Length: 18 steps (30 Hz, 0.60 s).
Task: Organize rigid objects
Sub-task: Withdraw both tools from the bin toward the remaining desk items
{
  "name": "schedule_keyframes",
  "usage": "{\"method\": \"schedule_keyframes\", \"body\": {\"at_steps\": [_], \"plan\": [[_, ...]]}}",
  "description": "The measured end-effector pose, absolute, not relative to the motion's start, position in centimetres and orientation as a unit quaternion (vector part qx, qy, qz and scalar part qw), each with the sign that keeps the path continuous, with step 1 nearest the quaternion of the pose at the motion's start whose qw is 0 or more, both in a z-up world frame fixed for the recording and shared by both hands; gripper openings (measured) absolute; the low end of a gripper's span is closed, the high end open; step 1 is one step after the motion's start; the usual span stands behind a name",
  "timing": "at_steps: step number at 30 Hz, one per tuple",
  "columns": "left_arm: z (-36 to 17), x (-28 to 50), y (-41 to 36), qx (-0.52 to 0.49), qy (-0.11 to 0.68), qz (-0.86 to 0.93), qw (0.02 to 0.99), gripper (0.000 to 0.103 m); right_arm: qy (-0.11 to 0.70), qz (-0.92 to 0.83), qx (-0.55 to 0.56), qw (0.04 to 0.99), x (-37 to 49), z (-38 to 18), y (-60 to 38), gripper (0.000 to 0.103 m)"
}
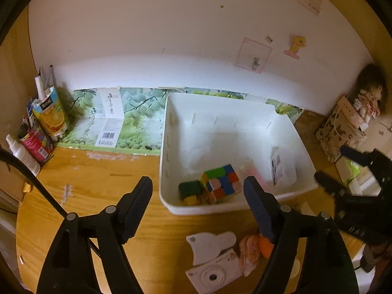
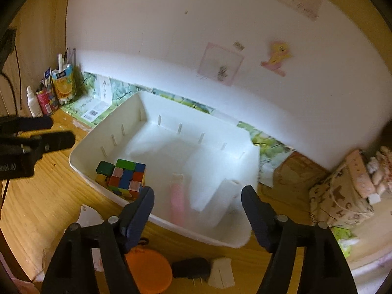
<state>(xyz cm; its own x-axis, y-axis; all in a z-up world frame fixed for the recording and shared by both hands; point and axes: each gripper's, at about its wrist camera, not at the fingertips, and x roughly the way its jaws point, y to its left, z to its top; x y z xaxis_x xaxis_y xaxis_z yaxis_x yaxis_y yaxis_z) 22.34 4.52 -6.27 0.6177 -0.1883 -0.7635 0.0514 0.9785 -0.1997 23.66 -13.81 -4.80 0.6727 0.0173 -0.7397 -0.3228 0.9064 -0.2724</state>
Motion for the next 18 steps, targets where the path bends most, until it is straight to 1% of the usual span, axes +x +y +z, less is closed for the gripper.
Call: {"method": "schedule_keyframes", "body": {"at_steps": [4,14,16,18], "plan": [[-6.3,20.4,4.9,-0.077,0.432,-0.070,0.896,0.080,0.376,0.081,-0.197,0.902,21.9,-3.7,-14.5,0.075],[-6.6,16.2,5.3,-0.061,0.440,-0.077,0.892,0.080,0.353,0.053,-0.148,0.922,16.5,-2.9,-16.1,0.075],[-6.6,15.3,5.2,-0.057,0.438,-0.077,0.894,0.080,0.345,0.049,-0.136,0.927,15.2,-2.8,-16.6,0.080],[-6.6,14.5,5.1,-0.054,0.439,-0.074,0.894,0.080,0.336,0.046,-0.127,0.932,14.2,-2.7,-16.9,0.080]]}}
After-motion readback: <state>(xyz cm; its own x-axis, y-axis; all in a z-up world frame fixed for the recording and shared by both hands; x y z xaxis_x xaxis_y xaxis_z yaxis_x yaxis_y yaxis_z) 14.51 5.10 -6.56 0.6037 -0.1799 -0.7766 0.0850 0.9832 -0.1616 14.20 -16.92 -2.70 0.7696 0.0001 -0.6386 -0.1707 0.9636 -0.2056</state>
